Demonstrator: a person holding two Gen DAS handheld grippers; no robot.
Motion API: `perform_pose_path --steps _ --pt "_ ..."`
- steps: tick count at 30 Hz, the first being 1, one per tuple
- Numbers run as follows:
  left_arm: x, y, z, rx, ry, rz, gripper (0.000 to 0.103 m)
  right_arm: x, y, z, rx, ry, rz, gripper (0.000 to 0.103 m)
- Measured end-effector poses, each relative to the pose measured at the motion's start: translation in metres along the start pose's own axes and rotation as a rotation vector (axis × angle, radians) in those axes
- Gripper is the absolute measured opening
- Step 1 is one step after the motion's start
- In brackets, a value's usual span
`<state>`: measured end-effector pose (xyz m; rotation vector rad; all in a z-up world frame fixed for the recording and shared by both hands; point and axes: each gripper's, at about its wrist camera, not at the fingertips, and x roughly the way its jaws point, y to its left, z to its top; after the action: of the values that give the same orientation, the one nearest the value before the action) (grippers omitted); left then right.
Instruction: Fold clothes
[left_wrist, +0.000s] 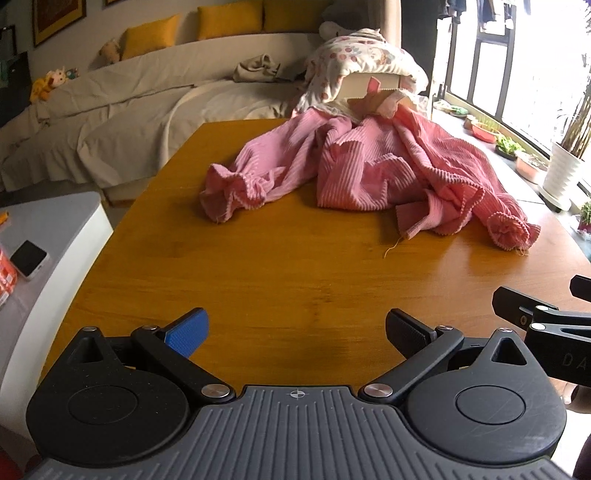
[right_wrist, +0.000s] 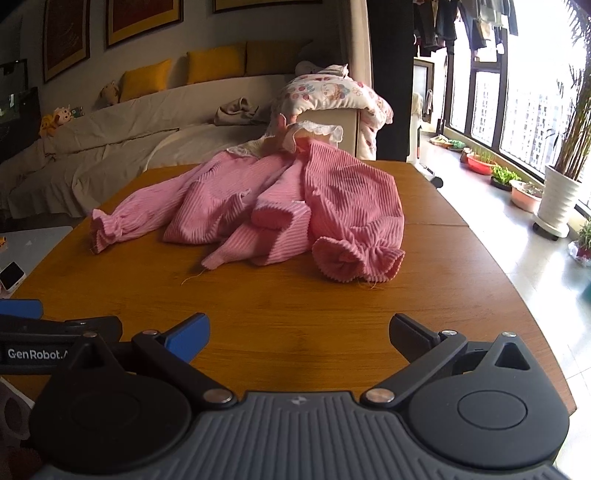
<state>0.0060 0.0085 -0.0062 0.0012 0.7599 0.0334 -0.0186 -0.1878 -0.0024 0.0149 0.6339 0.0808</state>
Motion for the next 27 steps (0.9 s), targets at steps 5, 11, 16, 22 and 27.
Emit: perform_pose_path --steps 5,11,16,22,27 --pt "0.0039 -0.0011 -0.0007 0.001 0.015 0.003 0.103 0.0033 -0.0035 0.0003 0.023 0.016 0.004 0.103" --pt "0.0055 -0.0020 -0.0004 -0.003 0.025 -0.002 0.103 0.0054 -0.0061 -0.0006 0.035 0.031 0.004 0.103" --pt "0.0086 -0.0030 0.0001 -0.005 0.040 -0.001 0.103 0.0069 -0.0036 -0.0012 0.023 0.042 0.007 0.103" --pt "0.0100 -0.0037 0.0003 -0.003 0.049 -0.001 0.103 0.0057 -0.0026 -0.0010 0.020 0.040 0.013 0.103" --pt "0.0102 -0.0037 0.0007 -0.004 0.049 -0.001 0.103 0.0054 -0.0020 0.0000 0.019 0.041 0.016 0.103"
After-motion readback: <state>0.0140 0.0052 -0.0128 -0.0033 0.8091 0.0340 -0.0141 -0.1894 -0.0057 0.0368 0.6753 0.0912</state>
